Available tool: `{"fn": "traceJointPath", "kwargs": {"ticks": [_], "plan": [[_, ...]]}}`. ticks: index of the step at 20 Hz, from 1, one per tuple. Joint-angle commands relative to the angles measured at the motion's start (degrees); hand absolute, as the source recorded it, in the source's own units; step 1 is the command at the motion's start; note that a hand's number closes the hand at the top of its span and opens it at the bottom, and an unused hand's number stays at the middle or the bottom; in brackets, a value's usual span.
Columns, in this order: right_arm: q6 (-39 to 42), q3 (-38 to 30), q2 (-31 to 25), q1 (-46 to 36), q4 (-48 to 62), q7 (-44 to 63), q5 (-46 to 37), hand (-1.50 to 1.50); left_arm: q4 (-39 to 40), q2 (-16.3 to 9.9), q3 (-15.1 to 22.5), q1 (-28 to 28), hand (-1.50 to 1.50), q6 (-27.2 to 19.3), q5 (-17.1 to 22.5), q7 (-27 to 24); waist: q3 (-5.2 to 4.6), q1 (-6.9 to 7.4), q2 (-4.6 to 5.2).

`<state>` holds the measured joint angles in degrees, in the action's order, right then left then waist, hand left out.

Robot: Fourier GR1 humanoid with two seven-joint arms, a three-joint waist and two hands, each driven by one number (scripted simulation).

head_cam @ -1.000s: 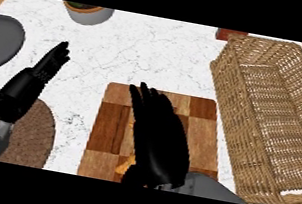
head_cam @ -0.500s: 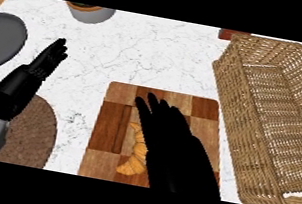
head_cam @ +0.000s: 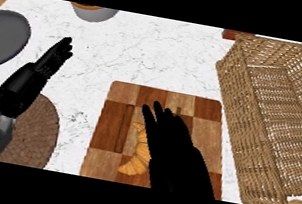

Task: Pick the croissant from the cutting board and place it in the basket

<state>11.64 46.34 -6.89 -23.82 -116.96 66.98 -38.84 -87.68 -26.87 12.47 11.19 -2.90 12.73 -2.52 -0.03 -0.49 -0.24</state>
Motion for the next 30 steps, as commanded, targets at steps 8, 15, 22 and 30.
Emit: {"fn": "traceJointPath", "kwargs": {"ticks": [8, 15, 22, 30], "plan": [[-6.7, -1.0, 4.9, 6.7, 16.3, -8.4, -12.1, -1.5, -5.1, 1.8, -1.9, -2.2, 0.0, 1.7, -3.1, 2.4, 0.04, 0.8, 0.19], [-9.4, 0.1, 6.8, 10.0, 17.5, -13.1, -15.2, -1.5, -0.6, 6.5, -3.9, 1.8, 0.0, 3.4, -6.8, 4.1, 0.03, 0.45, 0.22], [-11.7, 0.3, 6.9, 11.7, 16.1, -15.3, -15.4, -1.5, -5.1, 9.2, -4.6, -1.3, 0.0, 3.9, -8.8, 4.9, 0.04, 0.57, 0.21], [-9.2, 3.3, 6.9, 13.5, 16.9, -11.2, -17.4, -1.5, -8.8, 9.8, -6.7, -3.8, 0.0, 7.0, -9.7, 7.1, 0.04, 0.67, 0.16]]}}
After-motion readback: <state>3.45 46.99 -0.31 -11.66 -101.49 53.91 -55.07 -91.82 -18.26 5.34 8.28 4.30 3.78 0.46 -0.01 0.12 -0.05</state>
